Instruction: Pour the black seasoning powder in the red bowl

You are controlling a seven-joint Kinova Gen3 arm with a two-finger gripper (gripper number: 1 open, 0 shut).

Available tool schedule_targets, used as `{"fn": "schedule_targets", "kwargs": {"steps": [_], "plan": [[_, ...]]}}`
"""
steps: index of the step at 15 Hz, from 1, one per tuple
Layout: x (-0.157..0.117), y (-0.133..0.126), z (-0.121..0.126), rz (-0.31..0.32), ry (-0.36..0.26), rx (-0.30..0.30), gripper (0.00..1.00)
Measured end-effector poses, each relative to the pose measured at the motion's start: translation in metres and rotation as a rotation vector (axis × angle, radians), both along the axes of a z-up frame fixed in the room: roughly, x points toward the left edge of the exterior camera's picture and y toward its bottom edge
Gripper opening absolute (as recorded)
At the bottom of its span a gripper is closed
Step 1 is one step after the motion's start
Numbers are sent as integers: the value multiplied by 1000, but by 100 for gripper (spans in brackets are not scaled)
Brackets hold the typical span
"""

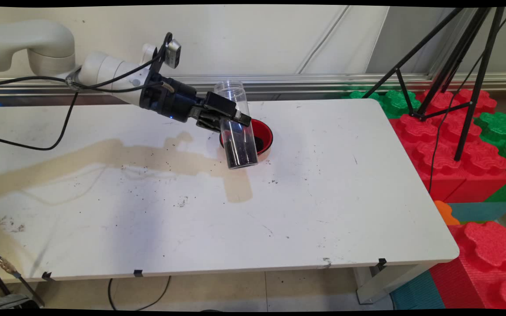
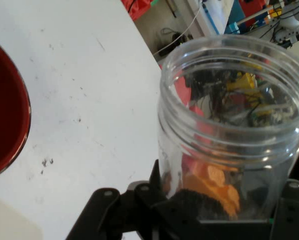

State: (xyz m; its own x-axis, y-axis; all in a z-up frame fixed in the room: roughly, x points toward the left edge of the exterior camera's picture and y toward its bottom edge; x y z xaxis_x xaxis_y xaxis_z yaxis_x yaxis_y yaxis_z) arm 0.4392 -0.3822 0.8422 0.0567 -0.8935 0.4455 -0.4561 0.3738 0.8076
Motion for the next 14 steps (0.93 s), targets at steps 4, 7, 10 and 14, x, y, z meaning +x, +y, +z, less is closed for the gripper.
{"fn": "schedule_targets", "kwargs": {"steps": [4,7,10,14], "plan": [[2,-6,-3,21,22,94,0],[1,-10,-5,39,39,164,0],[-1,-13,-7,53,53,218,0],[-2,-20,-12,76,78,310,0]]}}
